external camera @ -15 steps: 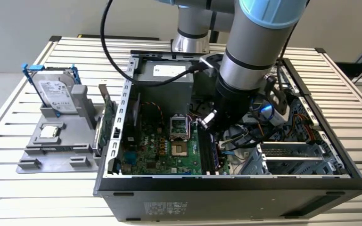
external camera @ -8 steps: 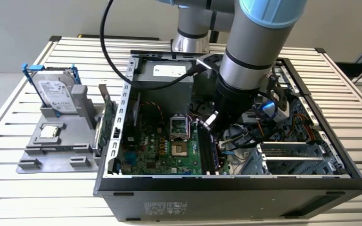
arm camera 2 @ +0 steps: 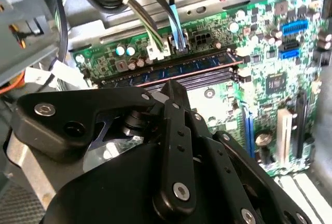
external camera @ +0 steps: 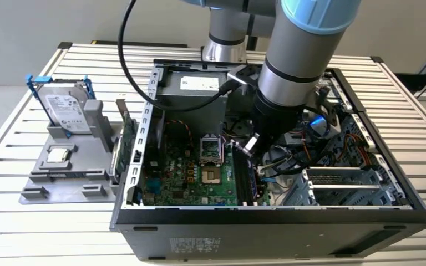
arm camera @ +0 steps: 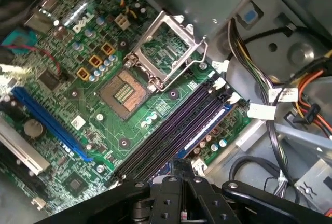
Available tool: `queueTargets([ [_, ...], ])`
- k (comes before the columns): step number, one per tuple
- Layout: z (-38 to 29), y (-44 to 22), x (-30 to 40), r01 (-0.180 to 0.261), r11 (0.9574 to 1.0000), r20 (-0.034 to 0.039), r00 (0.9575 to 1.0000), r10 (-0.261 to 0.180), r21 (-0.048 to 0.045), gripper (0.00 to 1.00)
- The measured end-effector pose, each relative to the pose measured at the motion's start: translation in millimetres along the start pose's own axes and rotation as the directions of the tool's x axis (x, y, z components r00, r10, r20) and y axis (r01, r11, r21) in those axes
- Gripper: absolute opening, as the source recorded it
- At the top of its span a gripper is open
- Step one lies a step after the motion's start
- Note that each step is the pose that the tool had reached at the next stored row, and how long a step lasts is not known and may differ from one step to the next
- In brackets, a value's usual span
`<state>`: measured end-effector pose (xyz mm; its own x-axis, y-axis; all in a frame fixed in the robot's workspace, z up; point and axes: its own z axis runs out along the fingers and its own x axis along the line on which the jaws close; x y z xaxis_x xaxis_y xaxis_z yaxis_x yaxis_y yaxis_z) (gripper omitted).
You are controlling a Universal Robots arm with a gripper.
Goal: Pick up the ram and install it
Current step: 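Press down the ram until it locks into place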
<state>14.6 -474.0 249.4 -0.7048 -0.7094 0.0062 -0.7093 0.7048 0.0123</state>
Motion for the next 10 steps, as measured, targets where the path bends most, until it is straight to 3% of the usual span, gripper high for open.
queueTargets([
  [3,1.1,0.0,0.0,0.054,0.9985,-0.0001,0.9985,-0.054,-0.0003,0.00],
  [6,1.4,-0.1,0.0,0.109,0.9941,-0.0007,0.9941,-0.109,-0.0001,0.00],
  [10,1.6,0.0,-0.1,0.189,0.9819,-0.0014,0.9819,-0.189,0.0000,0.00],
])
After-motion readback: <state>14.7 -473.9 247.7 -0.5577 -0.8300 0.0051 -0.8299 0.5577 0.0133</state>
